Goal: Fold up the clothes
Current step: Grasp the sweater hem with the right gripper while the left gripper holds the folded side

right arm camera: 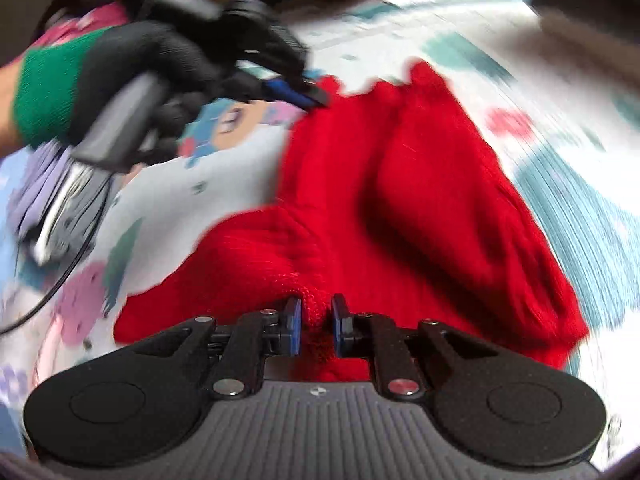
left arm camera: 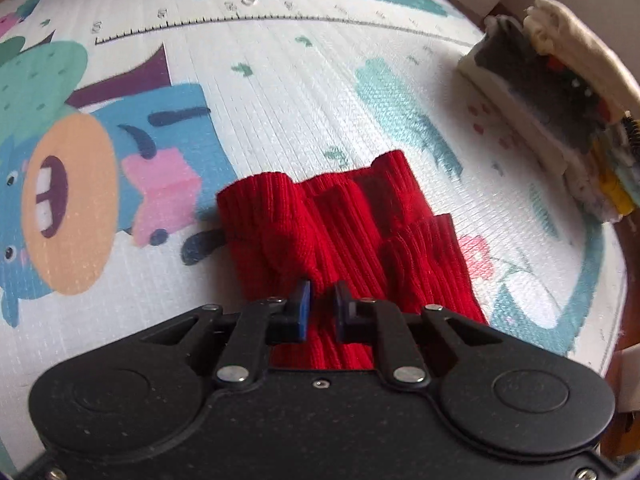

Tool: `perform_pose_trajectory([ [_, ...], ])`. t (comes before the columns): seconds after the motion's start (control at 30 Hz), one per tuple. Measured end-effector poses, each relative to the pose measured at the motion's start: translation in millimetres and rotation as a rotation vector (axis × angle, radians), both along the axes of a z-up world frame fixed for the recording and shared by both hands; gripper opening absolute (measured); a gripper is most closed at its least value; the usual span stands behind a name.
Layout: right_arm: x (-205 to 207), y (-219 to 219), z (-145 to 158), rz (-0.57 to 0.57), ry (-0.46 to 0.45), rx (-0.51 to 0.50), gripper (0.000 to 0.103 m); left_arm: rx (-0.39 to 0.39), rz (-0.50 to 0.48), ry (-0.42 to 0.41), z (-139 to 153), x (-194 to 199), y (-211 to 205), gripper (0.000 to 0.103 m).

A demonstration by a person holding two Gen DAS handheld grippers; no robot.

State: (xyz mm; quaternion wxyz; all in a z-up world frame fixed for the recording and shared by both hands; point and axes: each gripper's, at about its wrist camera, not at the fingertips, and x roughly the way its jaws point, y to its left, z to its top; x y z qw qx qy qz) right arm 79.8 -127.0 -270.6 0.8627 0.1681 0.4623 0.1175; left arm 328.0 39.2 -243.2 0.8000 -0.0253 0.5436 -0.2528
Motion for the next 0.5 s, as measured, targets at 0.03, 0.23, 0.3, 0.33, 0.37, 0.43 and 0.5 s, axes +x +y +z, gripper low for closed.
perform_pose_trajectory([
  [0.03, 0.8, -4.1, -4.6, -0.015, 0.022, 0.003, 0.017, -0.012, -0.002, 0.019, -6.2, 1.8, -3.6, 0.012],
  [0.23, -1.3, -17.8, -16.2, -0.077, 0.07, 0.029, 0.02, -0.098, -0.026, 0.051, -16.5, 4.2, -1.1, 0.048],
  [0.3, -4.3, -20.8, -14.2, -0.082, 0.056, 0.043, 0.027, -0.109, -0.048, 0.042, -12.3, 4.5, 4.3, 0.048],
  [0.33, -6.5, -22.9, -13.8, -0.086, 0.05, 0.058, 0.03, -0.117, -0.054, 0.039, -10.0, 4.6, 7.9, 0.048],
  [0.37, -8.8, -25.2, -13.2, -0.09, 0.041, 0.074, 0.036, -0.126, -0.06, 0.036, -7.7, 4.7, 11.5, 0.048],
  [0.43, -13.0, -33.3, -10.6, -0.081, 0.018, 0.119, 0.041, -0.119, -0.076, 0.026, -4.7, 3.4, 18.8, 0.048],
  [0.5, -17.3, -43.6, -7.8, -0.072, 0.002, 0.145, 0.045, -0.111, -0.072, 0.023, -4.5, 1.9, 23.9, 0.048],
])
